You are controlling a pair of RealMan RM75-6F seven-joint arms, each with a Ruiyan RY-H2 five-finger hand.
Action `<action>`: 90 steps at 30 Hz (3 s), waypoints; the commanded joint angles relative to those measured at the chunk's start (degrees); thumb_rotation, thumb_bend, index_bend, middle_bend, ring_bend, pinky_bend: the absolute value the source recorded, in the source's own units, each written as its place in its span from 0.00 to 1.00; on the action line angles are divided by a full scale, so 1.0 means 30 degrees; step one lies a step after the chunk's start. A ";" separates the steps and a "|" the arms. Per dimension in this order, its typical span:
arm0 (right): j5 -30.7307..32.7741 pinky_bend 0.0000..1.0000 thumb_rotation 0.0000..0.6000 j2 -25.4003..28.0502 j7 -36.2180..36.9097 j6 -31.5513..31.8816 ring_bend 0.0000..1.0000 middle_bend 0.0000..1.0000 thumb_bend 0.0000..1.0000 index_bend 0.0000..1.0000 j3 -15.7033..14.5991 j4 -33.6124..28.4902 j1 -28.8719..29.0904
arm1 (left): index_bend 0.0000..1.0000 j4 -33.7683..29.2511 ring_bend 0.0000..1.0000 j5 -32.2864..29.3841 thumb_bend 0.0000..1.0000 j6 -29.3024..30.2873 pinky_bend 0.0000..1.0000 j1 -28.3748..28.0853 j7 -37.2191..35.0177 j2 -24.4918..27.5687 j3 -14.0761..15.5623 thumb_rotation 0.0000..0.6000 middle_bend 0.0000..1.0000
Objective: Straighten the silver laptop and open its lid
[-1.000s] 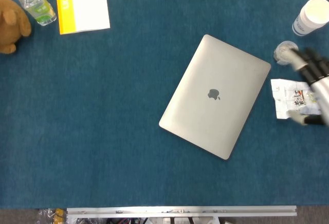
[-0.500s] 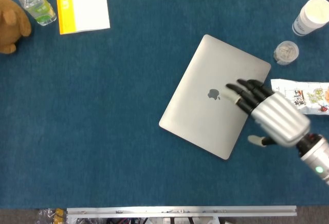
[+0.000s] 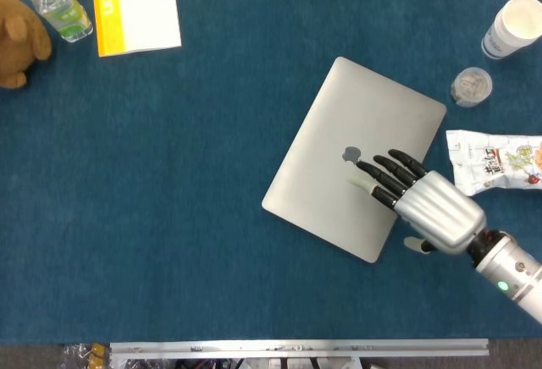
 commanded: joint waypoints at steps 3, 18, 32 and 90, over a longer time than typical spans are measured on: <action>0.0357 0.08 1.00 -0.0853 -0.0337 -0.0263 0.00 0.03 0.00 0.00 -0.0129 0.0781 0.0122 | 0.00 0.0106 0.00 -0.0018 0.25 -0.0081 0.04 -0.0034 -0.0014 -0.0117 -0.0007 1.00 0.00; 0.1413 0.08 1.00 -0.2807 -0.1730 -0.0575 0.00 0.03 0.00 0.00 0.0072 0.2010 0.0440 | 0.00 0.0793 0.00 -0.0082 0.25 -0.0212 0.04 0.0023 -0.0531 -0.0378 0.0053 1.00 0.00; 0.2330 0.08 1.00 -0.3218 -0.2020 -0.0629 0.00 0.02 0.00 0.00 -0.0092 0.2593 0.0545 | 0.00 0.1404 0.00 -0.0215 0.25 -0.0364 0.04 0.0047 -0.1021 -0.0659 0.0053 1.00 0.00; 0.6791 0.06 1.00 -0.9029 -0.4681 -0.0586 0.00 0.02 0.00 0.00 0.4954 0.4321 0.4586 | 0.00 0.1800 0.00 0.0758 0.25 -0.0892 0.04 -0.0656 -0.1741 0.0083 -0.0153 1.00 0.00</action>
